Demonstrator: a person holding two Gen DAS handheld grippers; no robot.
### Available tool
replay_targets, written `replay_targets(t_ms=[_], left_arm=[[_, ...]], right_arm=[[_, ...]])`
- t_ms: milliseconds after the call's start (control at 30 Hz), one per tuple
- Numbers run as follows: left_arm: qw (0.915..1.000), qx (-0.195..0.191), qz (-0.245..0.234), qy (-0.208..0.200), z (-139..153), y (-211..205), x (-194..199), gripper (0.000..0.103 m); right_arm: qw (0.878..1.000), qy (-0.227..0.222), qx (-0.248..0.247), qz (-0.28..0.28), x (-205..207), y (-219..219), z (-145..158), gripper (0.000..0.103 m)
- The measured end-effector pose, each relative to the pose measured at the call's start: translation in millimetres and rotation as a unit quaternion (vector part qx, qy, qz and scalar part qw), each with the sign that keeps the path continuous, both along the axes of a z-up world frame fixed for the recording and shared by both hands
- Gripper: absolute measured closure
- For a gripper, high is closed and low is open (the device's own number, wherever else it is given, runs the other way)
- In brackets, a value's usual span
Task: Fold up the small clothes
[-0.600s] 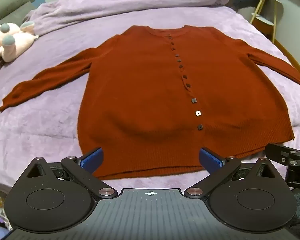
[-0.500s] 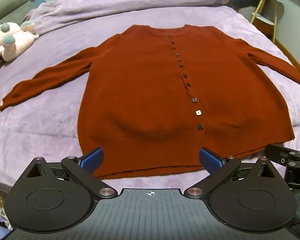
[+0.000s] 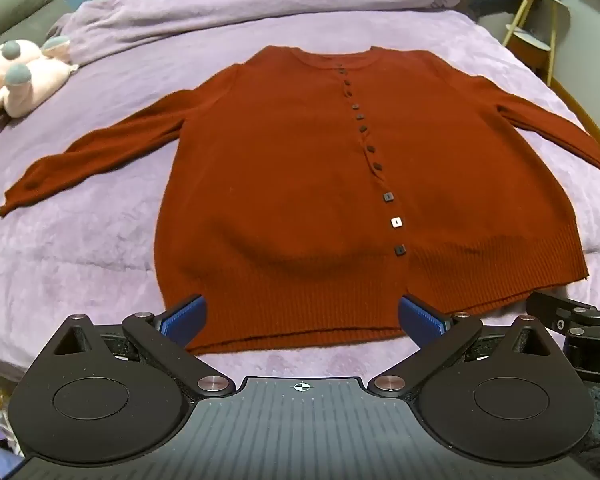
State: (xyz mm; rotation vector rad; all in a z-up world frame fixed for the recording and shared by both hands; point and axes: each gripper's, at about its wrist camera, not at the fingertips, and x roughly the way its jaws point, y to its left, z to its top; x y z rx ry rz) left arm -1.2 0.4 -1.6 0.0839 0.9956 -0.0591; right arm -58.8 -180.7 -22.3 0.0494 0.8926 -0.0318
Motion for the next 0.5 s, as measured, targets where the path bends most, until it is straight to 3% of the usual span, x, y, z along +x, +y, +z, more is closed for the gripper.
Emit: replay_targets(t_ms=[500], left_arm=[[1.0000,-0.005,0.002,0.006,-0.8,-0.9,-0.2,0.000]], right_arm=[[1.000,0.001,-0.007,0.003,0.2,3.3,4.5,0.004]])
